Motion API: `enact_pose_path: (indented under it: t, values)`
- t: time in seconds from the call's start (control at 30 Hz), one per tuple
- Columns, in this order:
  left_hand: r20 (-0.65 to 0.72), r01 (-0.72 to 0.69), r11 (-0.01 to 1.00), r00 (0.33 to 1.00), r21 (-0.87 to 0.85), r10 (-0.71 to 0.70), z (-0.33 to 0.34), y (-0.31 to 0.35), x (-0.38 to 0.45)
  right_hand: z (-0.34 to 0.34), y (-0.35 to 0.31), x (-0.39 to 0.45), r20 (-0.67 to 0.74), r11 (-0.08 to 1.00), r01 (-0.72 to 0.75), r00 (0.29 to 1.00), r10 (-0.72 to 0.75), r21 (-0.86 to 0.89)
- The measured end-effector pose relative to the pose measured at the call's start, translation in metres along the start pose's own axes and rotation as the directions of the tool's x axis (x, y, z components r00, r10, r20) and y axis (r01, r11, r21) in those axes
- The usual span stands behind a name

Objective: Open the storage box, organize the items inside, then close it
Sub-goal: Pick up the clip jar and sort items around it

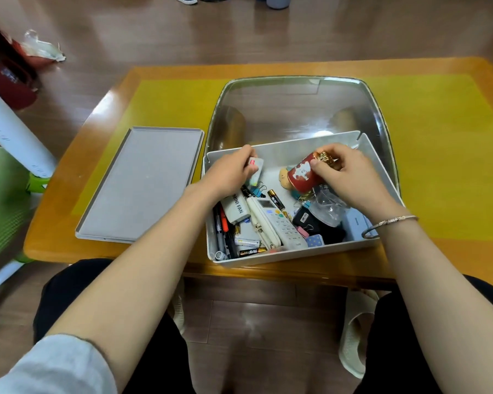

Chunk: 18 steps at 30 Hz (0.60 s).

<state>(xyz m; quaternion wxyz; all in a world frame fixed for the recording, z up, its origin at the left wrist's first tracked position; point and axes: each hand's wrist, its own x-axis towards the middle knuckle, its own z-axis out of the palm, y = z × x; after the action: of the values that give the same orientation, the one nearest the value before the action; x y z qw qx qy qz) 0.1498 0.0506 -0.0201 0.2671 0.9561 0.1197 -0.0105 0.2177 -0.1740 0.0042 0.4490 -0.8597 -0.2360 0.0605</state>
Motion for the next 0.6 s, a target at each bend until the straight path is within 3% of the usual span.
enact_pose_path:
  t: [0.33, 0.5, 0.6]
  values:
    - [0.231, -0.057, 0.998, 0.972, 0.036, 0.047, 0.003, 0.004, 0.019, 0.003, 0.004, 0.003, -0.009, 0.999, -0.033, 0.999, 0.033, 0.019]
    - [0.267, -0.106, 0.98, 0.962, 0.169, 0.058, 0.01, 0.004, 0.021, 0.004, 0.005, 0.002, 0.008, 0.999, -0.038, 0.999, 0.037, 0.017]
    - [0.305, -0.084, 0.992, 0.951, 0.09, 0.053, 0.01, 0.006, 0.019, 0.003, 0.007, 0.003, 0.0, 0.998, -0.046, 0.999, 0.046, 0.034]
